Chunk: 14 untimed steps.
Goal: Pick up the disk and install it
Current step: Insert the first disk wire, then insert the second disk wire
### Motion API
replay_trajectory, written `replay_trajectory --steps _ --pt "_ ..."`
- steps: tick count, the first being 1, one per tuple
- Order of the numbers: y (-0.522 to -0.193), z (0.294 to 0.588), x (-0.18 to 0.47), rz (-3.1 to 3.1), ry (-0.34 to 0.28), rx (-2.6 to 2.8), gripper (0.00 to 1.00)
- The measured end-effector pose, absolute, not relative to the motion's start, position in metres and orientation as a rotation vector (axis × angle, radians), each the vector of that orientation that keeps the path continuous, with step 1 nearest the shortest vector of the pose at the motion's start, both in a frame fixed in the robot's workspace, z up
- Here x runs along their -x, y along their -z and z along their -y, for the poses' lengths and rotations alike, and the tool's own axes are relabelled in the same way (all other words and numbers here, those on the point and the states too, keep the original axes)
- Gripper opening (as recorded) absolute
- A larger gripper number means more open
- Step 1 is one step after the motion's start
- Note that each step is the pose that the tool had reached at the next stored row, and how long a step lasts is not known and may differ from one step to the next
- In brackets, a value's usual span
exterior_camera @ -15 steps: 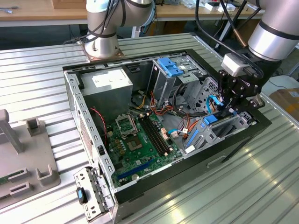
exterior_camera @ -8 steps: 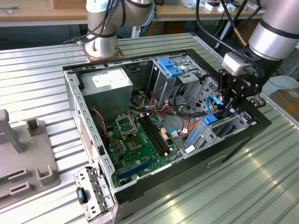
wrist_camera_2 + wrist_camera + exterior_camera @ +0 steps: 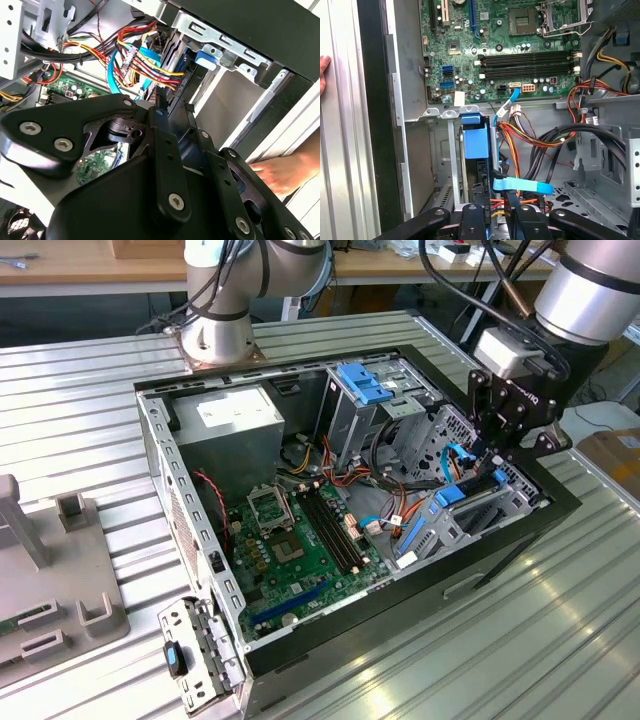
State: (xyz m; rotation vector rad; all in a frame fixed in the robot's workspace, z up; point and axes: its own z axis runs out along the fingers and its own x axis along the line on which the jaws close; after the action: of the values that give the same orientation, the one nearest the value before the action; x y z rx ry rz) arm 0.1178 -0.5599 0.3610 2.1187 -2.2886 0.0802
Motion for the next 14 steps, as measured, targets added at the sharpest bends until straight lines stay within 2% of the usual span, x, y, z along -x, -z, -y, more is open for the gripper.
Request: replay_trajectory --steps 14 --pt "-0.3675 0.5594 -0.1175 2.289 -0.08 -2.119 0.3"
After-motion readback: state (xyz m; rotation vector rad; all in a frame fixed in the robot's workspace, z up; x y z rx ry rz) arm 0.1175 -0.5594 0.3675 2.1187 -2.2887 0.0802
